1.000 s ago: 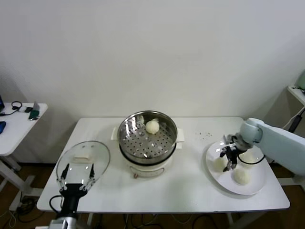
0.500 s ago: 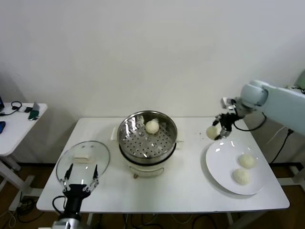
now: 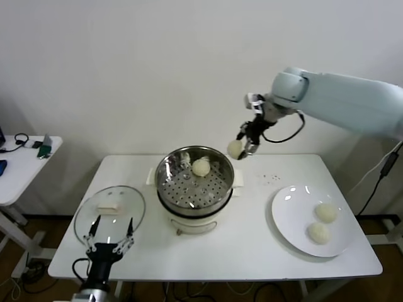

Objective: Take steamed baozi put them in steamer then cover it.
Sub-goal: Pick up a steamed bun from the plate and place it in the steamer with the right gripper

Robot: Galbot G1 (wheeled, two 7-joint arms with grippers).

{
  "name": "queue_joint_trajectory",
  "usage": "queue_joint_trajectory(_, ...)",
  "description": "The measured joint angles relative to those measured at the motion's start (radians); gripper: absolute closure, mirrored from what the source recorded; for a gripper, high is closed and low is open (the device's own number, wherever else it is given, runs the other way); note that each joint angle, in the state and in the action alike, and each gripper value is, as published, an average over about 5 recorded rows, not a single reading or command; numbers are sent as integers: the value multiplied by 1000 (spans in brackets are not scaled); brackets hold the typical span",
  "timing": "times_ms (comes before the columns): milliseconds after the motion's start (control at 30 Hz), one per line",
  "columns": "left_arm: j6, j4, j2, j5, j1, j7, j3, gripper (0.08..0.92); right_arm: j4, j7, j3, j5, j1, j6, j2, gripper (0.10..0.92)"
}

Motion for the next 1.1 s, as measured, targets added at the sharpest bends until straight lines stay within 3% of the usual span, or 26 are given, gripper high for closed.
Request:
queue_joint_trajectory(633, 10, -8, 21, -2, -10, 1, -5, 177, -201, 9, -15, 10, -179, 3, 334, 334)
queue_joint_trajectory(1100, 9, 6, 18, -3, -14, 1, -4, 177, -352, -15, 1, -59, -273, 25, 433, 337)
